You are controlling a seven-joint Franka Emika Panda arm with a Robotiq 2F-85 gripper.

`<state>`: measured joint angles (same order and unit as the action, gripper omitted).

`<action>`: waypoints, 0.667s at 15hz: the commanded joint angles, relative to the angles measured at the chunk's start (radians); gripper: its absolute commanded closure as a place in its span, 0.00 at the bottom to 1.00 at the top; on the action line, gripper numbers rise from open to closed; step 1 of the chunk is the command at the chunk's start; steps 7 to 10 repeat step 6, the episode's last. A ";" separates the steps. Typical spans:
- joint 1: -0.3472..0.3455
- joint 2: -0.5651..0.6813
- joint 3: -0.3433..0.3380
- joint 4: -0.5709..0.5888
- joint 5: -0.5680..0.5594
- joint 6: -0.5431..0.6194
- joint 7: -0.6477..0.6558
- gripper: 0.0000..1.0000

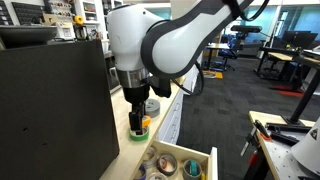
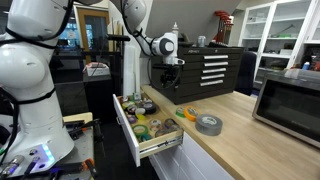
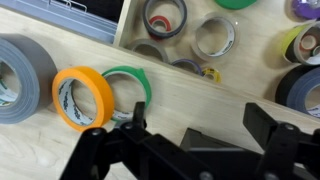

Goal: Take the orange masking tape and put it on the counter

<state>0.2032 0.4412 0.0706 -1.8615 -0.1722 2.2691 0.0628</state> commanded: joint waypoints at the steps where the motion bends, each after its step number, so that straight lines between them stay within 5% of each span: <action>1: -0.006 -0.099 0.019 -0.106 0.058 -0.038 0.054 0.00; 10: -0.005 -0.058 0.019 -0.081 0.052 -0.019 0.039 0.00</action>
